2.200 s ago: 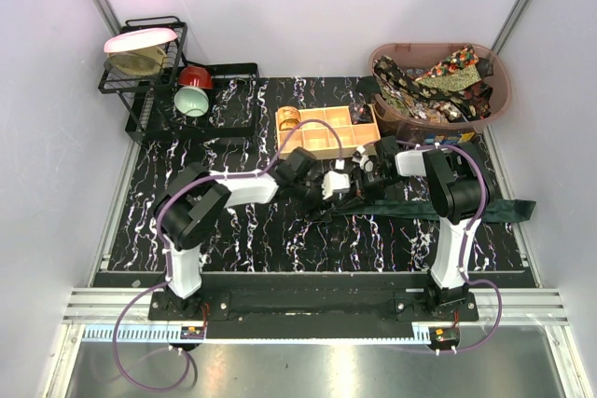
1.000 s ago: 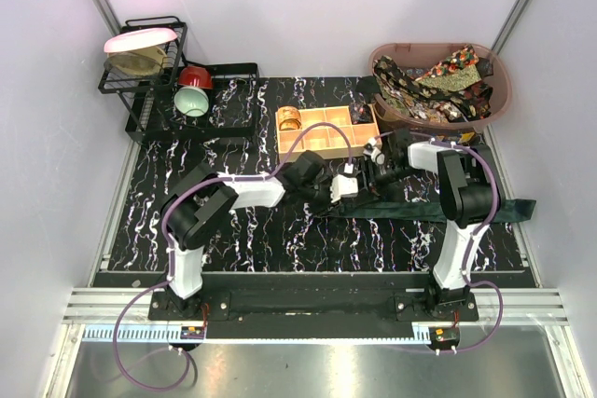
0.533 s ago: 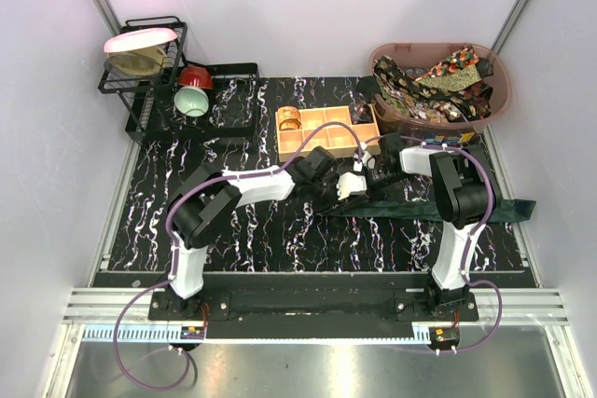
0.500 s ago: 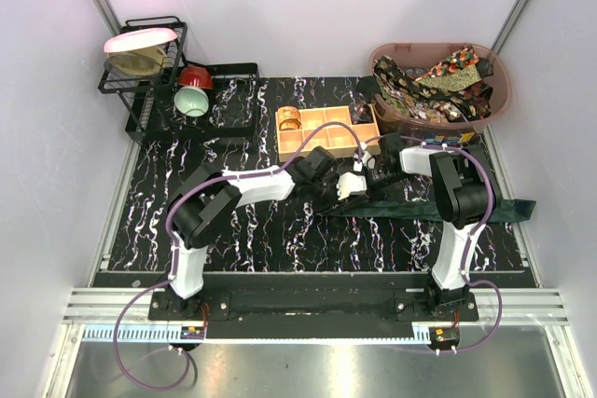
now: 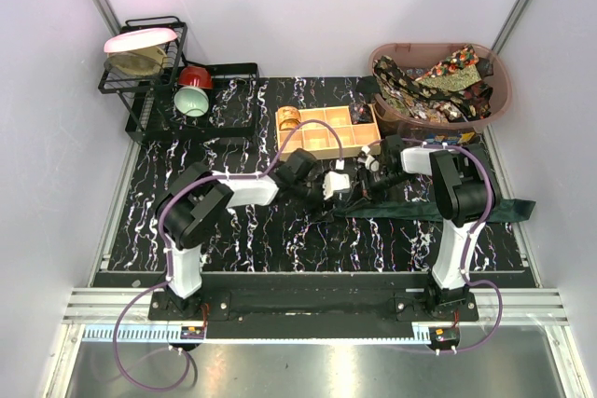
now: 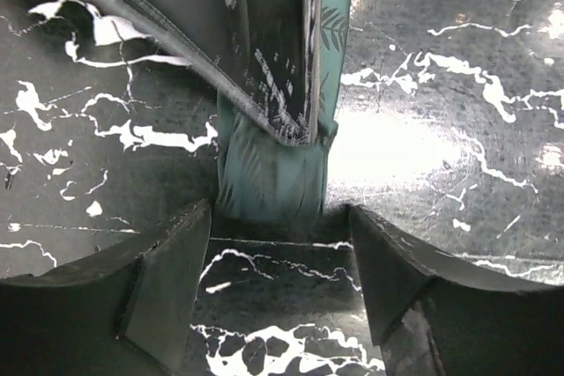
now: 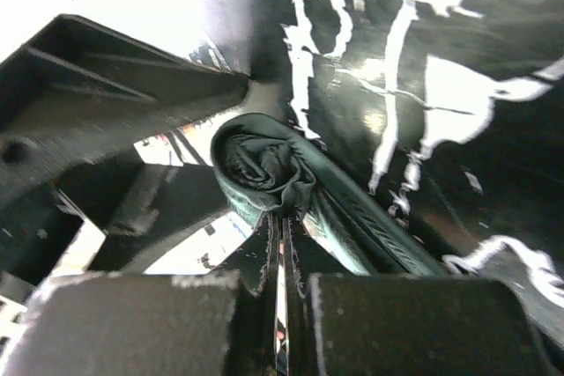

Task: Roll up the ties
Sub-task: Roll the tie at the center of the board.

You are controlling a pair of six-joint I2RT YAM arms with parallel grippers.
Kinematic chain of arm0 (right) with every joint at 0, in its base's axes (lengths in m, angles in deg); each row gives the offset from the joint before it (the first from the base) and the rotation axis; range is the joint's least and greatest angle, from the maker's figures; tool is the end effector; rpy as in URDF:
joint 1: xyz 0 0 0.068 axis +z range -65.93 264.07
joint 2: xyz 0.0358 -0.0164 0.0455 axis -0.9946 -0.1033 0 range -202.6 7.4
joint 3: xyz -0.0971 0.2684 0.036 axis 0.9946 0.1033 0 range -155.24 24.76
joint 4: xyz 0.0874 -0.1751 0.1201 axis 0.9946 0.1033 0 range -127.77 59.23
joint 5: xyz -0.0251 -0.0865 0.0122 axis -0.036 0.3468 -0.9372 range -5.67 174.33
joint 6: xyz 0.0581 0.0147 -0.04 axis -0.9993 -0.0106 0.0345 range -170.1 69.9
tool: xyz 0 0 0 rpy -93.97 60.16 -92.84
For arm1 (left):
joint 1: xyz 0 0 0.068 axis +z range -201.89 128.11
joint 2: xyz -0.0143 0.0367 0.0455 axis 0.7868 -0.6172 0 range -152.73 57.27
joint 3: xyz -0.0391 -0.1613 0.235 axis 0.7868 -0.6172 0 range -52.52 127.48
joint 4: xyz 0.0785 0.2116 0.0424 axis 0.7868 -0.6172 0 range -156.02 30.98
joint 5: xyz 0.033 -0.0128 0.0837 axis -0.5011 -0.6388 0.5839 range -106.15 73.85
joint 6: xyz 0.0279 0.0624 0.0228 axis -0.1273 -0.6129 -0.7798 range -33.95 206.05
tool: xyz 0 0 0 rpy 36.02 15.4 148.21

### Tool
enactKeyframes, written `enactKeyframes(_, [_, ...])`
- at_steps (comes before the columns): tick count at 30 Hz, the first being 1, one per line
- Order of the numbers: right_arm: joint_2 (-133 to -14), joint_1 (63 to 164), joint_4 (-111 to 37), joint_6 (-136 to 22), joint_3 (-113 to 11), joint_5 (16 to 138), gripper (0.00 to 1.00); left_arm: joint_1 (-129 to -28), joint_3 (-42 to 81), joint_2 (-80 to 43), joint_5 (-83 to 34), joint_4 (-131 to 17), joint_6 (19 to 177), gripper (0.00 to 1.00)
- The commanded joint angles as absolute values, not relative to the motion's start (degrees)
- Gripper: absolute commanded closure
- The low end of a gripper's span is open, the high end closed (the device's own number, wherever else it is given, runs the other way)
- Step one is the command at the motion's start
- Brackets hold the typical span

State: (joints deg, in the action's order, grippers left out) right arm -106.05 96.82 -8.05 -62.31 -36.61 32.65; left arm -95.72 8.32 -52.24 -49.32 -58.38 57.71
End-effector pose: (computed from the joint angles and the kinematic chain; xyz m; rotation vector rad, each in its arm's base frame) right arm 0.3055 0.1171 0.1306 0.1089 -2.7654 -1.3504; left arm 0.2519 -0.2869 0.1662 1.6151 1.7560 -0.8220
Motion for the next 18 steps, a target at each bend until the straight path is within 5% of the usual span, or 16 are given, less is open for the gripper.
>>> enactKeyframes(1, [-108.35,96.03,-6.48,-59.68,-36.33,41.69,1.0,-93.2,4.26,-51.18,-58.14,-44.83,61.16,0.27])
enactKeyframes(14, [-111.17,95.06,-2.87,-58.89,-38.44,46.45,1.0,-94.16,4.61,-55.84,-64.58,-35.47,61.0,0.25])
enactKeyframes(18, [-112.4,95.06,-2.61,-58.62,-38.96,45.13,1.0,-95.22,6.27,-56.9,-62.65,-35.99,61.79,0.39])
